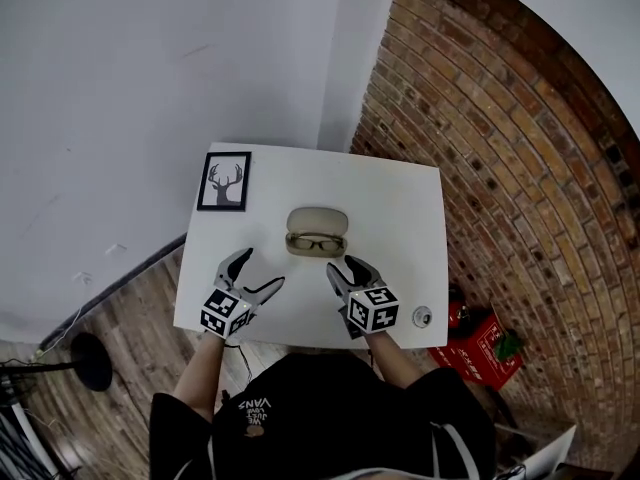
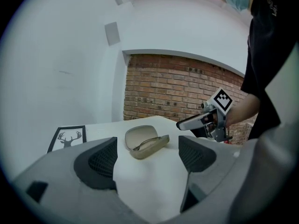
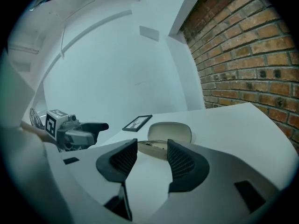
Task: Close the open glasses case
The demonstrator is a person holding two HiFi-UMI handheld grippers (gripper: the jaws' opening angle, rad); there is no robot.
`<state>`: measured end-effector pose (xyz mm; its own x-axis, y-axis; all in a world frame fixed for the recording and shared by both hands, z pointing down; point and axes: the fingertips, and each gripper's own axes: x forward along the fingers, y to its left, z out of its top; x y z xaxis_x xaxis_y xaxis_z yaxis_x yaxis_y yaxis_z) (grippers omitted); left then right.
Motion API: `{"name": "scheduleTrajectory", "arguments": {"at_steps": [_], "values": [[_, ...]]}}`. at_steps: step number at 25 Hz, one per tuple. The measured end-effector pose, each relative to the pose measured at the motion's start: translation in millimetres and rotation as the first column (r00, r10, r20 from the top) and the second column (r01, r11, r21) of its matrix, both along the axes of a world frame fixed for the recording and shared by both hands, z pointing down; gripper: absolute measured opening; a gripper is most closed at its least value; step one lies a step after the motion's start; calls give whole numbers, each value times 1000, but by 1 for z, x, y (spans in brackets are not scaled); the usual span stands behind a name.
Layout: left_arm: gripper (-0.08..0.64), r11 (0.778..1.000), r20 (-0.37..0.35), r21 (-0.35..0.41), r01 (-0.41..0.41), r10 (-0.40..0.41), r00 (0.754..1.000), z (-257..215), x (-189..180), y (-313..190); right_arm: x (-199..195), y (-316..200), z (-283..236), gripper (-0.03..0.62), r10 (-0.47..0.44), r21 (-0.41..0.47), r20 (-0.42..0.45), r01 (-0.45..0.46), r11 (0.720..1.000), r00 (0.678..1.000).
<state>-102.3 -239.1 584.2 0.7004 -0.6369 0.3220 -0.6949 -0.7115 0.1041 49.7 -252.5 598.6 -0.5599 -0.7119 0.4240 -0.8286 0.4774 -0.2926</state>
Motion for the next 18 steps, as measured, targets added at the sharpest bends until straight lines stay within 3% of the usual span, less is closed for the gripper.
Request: {"name": "scheduleTrajectory", "arguments": {"at_steps": [8,18], "values": [[408,998,61,-46,-39,42,997,17,13,-46,12,-33,25,184,-10,-24,-41,9,1000,999],[485,968,116,-132,-212,228,967,37,46,-79,11,-48,51,190,-39,-76,-27,37,996,999]]}}
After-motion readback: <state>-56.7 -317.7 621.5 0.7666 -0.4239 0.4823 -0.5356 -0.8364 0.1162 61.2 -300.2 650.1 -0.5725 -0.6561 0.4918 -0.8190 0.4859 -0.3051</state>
